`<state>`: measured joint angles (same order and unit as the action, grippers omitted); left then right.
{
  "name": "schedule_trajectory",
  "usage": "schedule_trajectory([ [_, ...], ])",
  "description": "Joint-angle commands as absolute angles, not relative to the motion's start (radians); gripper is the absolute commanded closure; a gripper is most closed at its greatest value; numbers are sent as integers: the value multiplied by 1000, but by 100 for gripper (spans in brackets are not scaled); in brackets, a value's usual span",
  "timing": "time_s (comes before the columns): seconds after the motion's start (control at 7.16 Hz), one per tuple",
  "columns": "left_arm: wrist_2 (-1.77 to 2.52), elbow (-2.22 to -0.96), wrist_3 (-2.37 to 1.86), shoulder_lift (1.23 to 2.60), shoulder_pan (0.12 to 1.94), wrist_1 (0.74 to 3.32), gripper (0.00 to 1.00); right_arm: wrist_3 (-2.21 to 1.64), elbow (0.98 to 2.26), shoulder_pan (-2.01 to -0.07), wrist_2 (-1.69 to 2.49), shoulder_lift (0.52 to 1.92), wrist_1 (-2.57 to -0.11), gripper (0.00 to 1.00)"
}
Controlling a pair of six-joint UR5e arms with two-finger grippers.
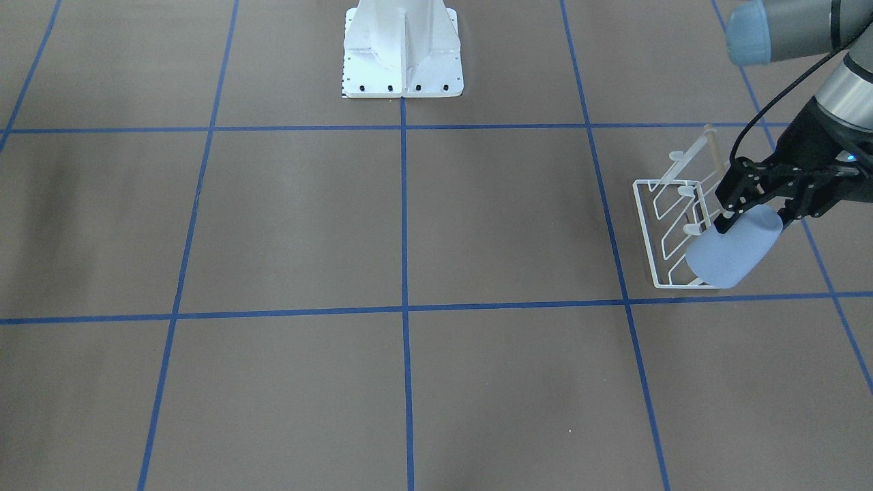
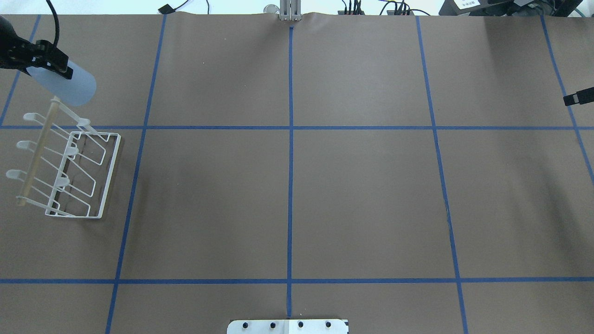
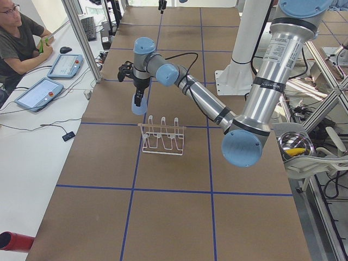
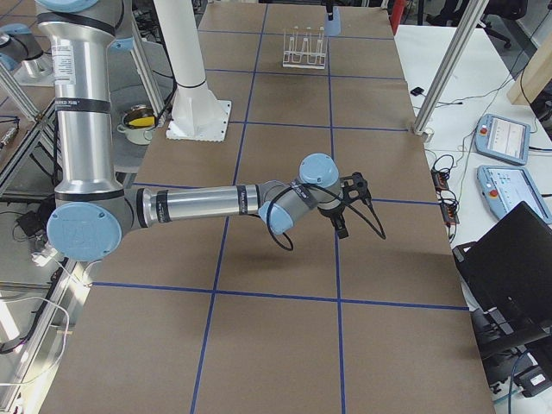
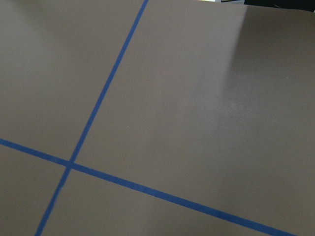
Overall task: Hang cup on cup holder
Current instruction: 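Carry the cup with the left gripper toward the wire rack while the right arm withdraws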
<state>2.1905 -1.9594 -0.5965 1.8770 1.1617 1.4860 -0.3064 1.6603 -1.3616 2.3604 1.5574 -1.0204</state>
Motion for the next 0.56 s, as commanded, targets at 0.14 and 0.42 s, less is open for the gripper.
schedule_trajectory([
  [0.14, 2191, -1944, -561, 1873, 1117, 1428, 100, -105, 1719, -1380, 2376, 1551, -1314, 0],
  [0.42, 2189, -1934, -561, 1870, 1108, 1428, 100, -95, 1736, -1384, 2375, 1549, -1336, 0],
])
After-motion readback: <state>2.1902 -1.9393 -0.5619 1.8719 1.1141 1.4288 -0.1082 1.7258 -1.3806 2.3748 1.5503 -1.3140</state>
